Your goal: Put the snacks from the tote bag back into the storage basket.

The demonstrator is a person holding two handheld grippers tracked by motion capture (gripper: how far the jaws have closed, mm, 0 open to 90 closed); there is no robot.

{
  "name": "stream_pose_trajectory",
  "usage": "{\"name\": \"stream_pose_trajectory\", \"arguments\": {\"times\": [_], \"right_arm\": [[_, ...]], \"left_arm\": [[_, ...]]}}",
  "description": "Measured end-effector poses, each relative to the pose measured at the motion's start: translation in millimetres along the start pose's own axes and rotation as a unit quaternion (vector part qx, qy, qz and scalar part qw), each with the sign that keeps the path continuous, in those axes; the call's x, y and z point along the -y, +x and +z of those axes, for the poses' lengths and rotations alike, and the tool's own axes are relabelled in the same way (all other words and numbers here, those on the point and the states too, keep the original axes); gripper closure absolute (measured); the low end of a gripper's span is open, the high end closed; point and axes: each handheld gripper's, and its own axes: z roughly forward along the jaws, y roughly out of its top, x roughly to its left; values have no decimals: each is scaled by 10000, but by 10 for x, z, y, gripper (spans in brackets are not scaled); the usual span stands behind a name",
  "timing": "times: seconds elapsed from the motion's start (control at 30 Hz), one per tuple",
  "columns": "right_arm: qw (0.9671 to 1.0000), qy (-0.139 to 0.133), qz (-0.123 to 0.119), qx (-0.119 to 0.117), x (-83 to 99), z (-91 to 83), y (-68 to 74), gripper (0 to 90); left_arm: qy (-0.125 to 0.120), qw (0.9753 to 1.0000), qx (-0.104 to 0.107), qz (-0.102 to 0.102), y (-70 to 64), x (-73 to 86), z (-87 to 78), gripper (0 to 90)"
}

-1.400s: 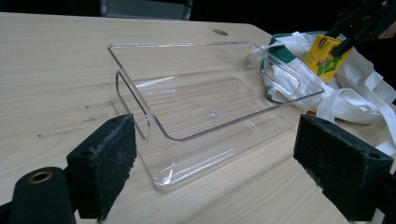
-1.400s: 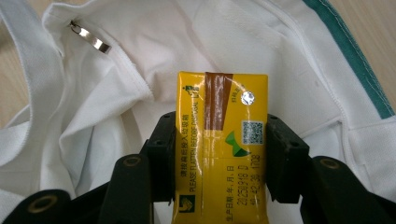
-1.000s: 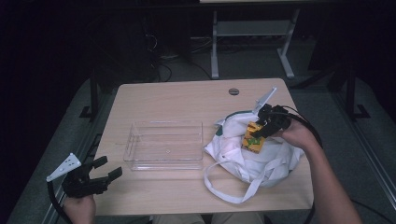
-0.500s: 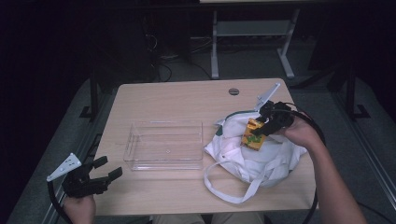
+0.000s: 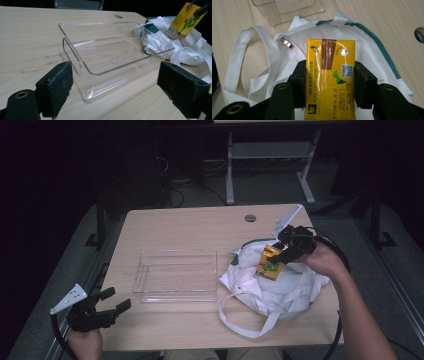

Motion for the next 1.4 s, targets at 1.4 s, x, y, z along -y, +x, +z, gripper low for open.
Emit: {"name": "stream_pose_trajectory", "arguments": {"times": [1.4], "right_arm": [[9963,-320,-704,-387,-766,-67,295,525]], "left_arm": [[14,10000,-13,-19,23,6,12,126]]}}
